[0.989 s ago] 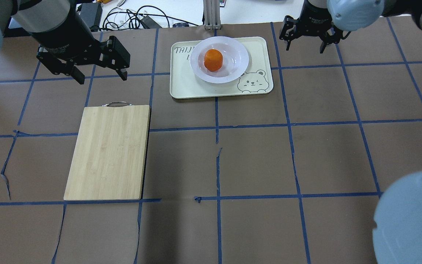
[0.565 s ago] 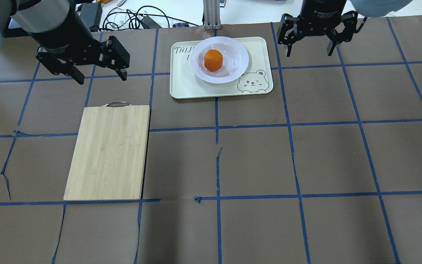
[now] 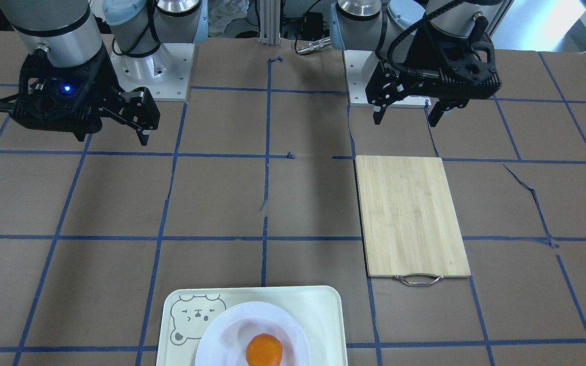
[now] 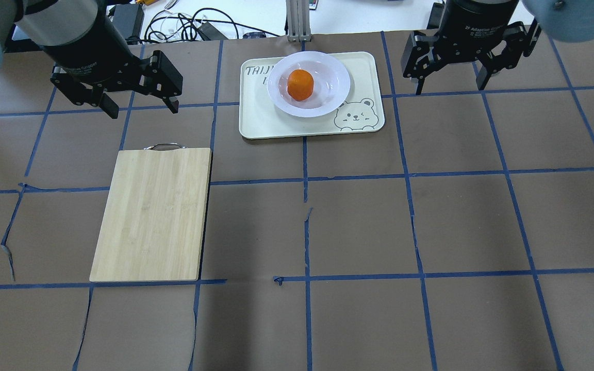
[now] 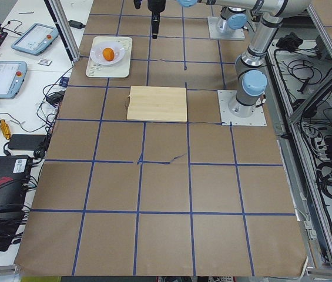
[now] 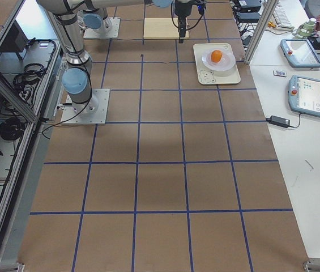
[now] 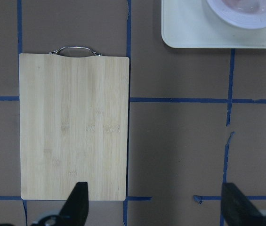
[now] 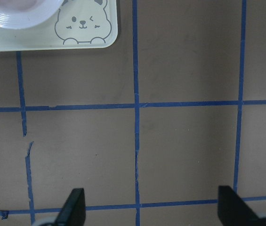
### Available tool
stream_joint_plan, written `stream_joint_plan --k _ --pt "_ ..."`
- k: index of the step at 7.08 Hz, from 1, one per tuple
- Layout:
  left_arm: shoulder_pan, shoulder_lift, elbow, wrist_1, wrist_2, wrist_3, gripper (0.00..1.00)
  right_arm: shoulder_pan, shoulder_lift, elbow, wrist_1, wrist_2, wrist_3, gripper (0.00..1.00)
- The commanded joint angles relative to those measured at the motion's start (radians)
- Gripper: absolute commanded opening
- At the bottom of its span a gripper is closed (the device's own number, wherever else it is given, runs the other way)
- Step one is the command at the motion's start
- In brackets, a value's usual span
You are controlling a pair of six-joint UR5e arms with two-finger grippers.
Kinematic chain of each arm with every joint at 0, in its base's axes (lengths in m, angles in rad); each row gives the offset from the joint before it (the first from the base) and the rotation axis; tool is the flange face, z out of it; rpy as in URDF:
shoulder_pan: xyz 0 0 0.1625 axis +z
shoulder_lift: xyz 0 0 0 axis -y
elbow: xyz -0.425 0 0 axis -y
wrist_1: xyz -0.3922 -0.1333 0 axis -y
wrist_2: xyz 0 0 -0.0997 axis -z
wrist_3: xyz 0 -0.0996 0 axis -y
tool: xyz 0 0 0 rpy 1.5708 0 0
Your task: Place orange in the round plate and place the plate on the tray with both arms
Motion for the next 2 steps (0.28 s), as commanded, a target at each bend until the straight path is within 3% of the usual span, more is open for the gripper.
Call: stream_joint_plan --k 1,2 --pt "0.0 -0.001 0.0 0.0 0.0 0.0 1.0 0.004 0.007 0.008 -0.061 0.005 -0.021 1.0" --pt "0.0 0.001 0.0 0.0 0.0 0.0 1.0 0.001 0.027 -0.006 -0.071 0.001 -0.013 1.0"
